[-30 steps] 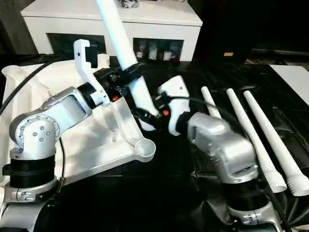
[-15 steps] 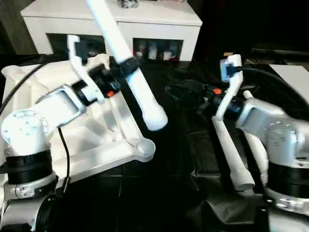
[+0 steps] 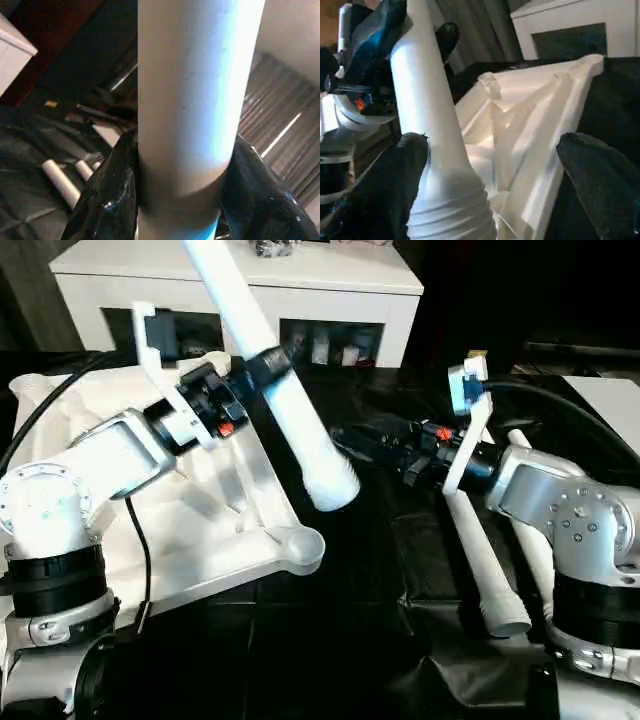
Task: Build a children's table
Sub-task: Pick table leg
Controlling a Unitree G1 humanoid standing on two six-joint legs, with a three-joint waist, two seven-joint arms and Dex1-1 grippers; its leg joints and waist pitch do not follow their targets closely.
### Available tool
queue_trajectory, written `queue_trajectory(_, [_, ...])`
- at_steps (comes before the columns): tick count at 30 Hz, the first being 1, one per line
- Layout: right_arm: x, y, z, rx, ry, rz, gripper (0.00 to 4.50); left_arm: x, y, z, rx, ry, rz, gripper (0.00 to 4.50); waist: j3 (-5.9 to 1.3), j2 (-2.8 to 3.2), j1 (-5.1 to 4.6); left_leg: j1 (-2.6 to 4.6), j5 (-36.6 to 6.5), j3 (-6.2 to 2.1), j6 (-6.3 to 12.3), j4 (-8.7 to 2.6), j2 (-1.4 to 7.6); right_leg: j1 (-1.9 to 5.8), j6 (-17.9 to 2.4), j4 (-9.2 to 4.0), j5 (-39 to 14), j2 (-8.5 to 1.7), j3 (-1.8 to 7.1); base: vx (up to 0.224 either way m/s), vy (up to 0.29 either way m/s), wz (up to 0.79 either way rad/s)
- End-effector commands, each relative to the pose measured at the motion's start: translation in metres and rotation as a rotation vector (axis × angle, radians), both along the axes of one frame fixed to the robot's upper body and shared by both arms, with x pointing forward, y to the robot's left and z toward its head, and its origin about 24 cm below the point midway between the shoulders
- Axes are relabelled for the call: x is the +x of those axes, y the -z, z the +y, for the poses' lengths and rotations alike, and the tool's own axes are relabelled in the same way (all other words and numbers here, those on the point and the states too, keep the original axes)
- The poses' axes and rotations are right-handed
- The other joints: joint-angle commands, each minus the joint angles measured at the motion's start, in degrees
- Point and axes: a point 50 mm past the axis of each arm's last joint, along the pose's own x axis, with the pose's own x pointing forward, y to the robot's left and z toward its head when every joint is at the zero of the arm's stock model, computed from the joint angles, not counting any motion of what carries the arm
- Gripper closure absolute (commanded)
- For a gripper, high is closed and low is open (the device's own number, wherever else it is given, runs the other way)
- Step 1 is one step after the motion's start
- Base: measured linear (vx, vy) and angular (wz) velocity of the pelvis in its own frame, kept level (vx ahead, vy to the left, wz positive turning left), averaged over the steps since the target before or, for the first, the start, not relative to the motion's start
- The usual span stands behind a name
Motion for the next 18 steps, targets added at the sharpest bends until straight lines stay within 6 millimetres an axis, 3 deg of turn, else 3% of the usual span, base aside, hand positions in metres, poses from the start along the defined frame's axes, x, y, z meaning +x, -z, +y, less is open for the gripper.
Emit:
queue_trajectory(1, [-0.0008,-0.0069,-0.002,0.011,0.008,-0.012,0.0,0.0006,-0.0067,-0.0008,-0.03,0.014,-0.006,2.59,-4.03,-0.27,0.1,1.26,-5.22,-1.48,-0.56,-4.48,4.09,2.72,-14.03,-4.06,-9.62,-3.33,1.77,0.0,0.0,0.0])
queue_trajectory(18, [-0.0026,-0.0079,0.0034,0.052,-0.001,0.0,0.0,-0.001,-0.0048,0.0007,-0.017,0.034,0.005,2.59,-3.98,-0.23,0.4,1.26,-6.23,-1.54,-2.14,-4.8,4.11,2.69,-11.91,-4.22,-11.12,-3.43,1.83,0.0,0.0,0.0])
